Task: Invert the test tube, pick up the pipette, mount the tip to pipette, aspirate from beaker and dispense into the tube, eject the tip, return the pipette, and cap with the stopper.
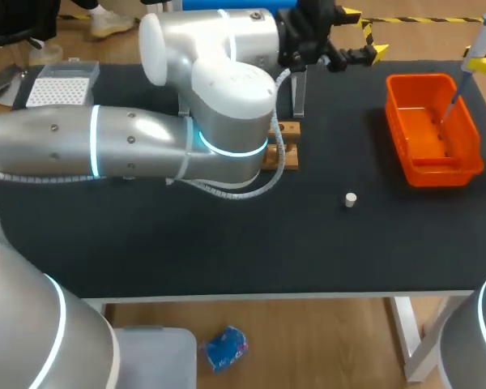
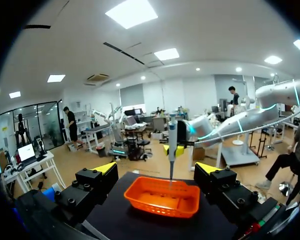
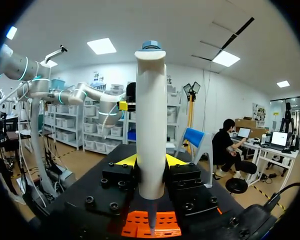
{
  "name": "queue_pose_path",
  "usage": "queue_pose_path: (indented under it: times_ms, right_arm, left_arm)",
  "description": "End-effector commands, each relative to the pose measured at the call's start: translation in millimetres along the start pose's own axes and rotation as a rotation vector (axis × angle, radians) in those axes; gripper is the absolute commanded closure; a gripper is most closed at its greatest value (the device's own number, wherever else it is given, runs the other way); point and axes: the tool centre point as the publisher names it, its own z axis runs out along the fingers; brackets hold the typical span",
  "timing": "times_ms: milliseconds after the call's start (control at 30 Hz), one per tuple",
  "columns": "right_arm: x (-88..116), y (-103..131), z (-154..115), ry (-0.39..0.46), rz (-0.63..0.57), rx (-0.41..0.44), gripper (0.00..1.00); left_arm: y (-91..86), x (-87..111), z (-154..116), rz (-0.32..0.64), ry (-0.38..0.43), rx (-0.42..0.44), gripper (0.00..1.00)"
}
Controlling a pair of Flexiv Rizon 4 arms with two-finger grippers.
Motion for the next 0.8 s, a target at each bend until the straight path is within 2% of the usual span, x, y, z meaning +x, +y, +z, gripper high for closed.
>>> queue_pose_path:
  times_ms: [33, 333, 600, 700, 800]
  right_arm:
    - [-5, -2, -4, 0.028, 0.000, -0.003, 1.00]
    - [-5, -2, -4, 0.028, 0.000, -0.003, 1.00]
    - [-5, -2, -4, 0.028, 0.000, -0.003, 1.00]
    - [-5, -2, -4, 0.028, 0.000, -0.003, 1.00]
    - [-5, -2, -4, 0.028, 0.000, -0.003, 1.00]
  left_arm:
    - [-7.6, -1.2, 23, -0.004, -0.020, -0.035, 0.00]
    - [-27.0, -13.3, 52, -0.034, -0.003, -0.035, 0.00]
    - [-51.1, -6.0, 82, -0.045, 0.052, 0.005, 0.00]
    - [-55.9, 0.1, 92, -0.075, 0.091, 0.037, 0.00]
    - [-55.9, 0.1, 92, -0.075, 0.091, 0.037, 0.00]
